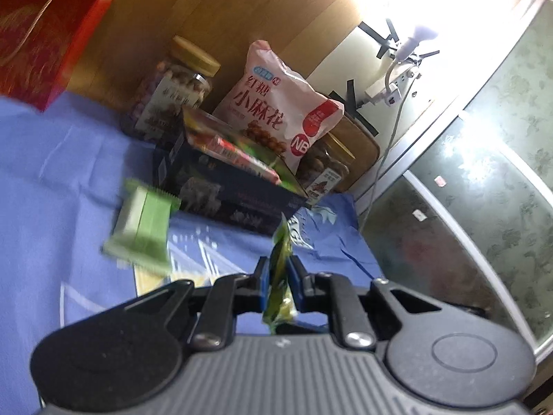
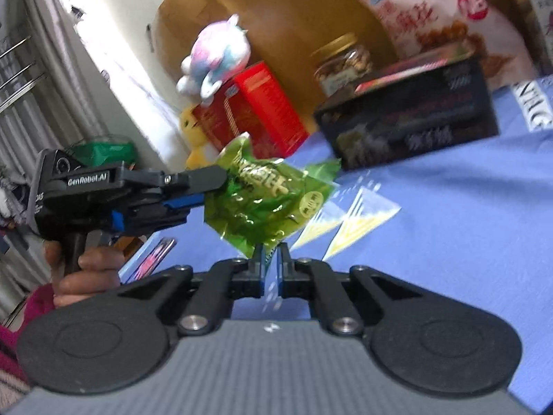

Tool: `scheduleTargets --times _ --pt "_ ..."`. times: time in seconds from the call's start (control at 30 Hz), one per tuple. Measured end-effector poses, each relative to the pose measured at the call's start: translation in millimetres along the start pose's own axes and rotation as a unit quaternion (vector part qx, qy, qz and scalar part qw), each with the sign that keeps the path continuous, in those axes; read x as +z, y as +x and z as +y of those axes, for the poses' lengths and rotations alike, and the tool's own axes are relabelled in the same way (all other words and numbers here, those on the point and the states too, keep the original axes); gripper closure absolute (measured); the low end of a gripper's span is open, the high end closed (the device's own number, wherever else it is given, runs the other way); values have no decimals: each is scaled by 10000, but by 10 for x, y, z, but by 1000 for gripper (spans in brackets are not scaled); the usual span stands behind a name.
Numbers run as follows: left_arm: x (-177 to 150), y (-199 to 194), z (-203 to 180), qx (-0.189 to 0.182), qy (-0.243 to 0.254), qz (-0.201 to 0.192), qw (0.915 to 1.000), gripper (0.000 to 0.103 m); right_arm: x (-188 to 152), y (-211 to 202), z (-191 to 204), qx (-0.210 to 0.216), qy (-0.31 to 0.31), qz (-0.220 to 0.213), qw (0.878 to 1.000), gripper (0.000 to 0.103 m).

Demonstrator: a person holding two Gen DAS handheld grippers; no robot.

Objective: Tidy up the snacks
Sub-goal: 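Carry the green bag in the left gripper over the tin box, then lower the green bag into the tin and open the left gripper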

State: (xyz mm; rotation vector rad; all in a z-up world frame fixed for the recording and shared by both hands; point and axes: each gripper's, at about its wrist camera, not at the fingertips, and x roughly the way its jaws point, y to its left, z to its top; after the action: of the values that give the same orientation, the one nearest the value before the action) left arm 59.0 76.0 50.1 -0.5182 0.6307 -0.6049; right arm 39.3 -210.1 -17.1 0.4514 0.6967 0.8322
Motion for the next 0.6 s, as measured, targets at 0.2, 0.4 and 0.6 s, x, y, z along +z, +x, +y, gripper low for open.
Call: scheduleTargets --times 0.2,0.4,0.6 --pt "499 398 -251 122 778 -133 9968 90 517 68 -41 -763 -366 -546 9949 96" --pt "919 1014 -207 484 1010 -228 9934 90 1070 400 -333 -1467 -671 -617 9850 96" --pt "1039 1428 -23 1009 1081 -113 9889 87 1198 647 -548 -1949 -1002 -430 9748 95"
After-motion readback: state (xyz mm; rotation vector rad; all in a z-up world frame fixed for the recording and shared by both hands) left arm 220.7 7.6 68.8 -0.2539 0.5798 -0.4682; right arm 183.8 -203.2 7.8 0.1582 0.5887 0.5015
